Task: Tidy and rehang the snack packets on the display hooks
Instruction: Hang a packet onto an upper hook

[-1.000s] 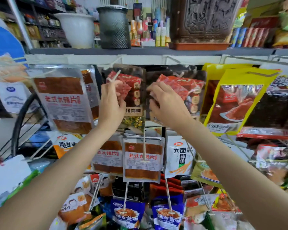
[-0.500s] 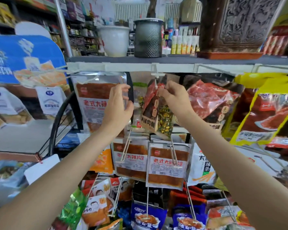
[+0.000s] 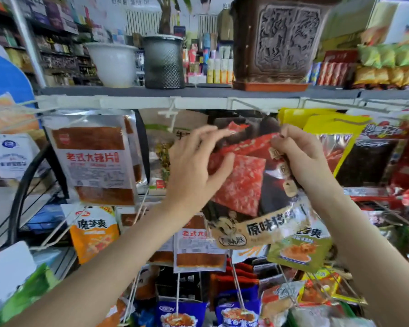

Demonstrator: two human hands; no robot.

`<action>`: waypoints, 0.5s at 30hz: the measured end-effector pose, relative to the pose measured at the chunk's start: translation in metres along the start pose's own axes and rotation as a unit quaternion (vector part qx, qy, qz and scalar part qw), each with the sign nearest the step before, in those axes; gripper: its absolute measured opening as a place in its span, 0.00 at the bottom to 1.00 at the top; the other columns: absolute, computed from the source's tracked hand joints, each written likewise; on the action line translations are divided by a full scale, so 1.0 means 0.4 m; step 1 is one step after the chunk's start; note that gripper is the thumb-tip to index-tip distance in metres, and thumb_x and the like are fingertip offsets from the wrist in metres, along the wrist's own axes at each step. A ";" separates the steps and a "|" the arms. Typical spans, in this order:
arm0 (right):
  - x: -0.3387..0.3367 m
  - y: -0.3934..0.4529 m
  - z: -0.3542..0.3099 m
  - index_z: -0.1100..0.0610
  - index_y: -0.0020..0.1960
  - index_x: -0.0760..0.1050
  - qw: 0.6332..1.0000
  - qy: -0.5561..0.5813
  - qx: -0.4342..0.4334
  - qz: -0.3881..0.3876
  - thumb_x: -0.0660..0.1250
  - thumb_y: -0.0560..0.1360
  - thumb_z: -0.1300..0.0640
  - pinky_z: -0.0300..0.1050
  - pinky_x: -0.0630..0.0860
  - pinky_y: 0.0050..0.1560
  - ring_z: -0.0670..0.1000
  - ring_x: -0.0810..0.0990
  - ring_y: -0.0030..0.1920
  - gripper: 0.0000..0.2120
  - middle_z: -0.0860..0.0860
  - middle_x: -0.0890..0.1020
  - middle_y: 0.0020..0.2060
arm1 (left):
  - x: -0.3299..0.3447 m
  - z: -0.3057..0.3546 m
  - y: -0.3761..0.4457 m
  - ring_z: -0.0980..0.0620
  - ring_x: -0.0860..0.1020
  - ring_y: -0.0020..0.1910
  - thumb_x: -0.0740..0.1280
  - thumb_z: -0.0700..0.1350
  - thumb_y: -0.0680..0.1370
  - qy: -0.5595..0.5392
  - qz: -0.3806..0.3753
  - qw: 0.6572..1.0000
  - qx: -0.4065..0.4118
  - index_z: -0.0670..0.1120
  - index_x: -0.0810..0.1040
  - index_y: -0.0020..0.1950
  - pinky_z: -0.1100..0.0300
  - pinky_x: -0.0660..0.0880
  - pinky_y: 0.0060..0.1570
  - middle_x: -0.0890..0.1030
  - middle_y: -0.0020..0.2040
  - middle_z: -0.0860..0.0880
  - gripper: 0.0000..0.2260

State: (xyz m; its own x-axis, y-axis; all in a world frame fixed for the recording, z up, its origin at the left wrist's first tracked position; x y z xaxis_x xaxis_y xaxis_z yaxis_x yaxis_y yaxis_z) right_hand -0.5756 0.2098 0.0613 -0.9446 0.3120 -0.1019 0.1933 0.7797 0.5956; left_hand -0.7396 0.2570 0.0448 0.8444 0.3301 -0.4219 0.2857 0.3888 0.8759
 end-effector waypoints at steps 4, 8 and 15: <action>-0.086 0.005 0.040 0.49 0.29 0.65 0.997 -0.007 0.029 0.072 0.64 0.66 0.49 0.44 0.62 0.32 0.55 0.66 0.34 0.11 0.59 0.68 0.33 | 0.063 0.020 0.054 0.64 0.76 0.51 0.65 0.49 0.76 -0.116 -0.015 0.990 -0.078 0.50 0.77 0.56 0.64 0.73 0.58 0.79 0.52 0.58 0.10; -0.122 0.044 0.061 0.51 0.30 0.63 0.994 0.004 0.032 0.101 0.62 0.72 0.57 0.42 0.63 0.31 0.51 0.67 0.31 0.13 0.55 0.68 0.29 | 0.090 0.037 0.131 0.66 0.75 0.44 0.68 0.47 0.74 -0.123 0.009 0.982 -0.146 0.49 0.80 0.50 0.77 0.69 0.49 0.80 0.46 0.57 0.06; -0.150 0.097 0.097 0.53 0.32 0.65 0.994 0.011 0.043 0.099 0.61 0.72 0.57 0.41 0.65 0.31 0.51 0.70 0.32 0.11 0.55 0.72 0.32 | 0.121 0.049 0.185 0.57 0.76 0.51 0.71 0.53 0.71 -0.097 -0.055 0.966 -0.234 0.48 0.81 0.53 0.57 0.71 0.57 0.80 0.49 0.55 0.14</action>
State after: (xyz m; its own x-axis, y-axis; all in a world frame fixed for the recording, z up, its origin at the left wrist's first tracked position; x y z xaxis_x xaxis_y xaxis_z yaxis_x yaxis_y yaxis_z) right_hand -0.5013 0.2425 0.0596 -0.8916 0.4519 0.0285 0.3964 0.7488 0.5312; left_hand -0.6688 0.2849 0.0939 0.9026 0.1144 -0.4150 0.1810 0.7740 0.6068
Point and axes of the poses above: each hand's wrist, its own y-axis towards the middle knuckle, its own x-axis out of the palm, z = x × y, the point moved 5 cm from there along y, towards the middle knuckle
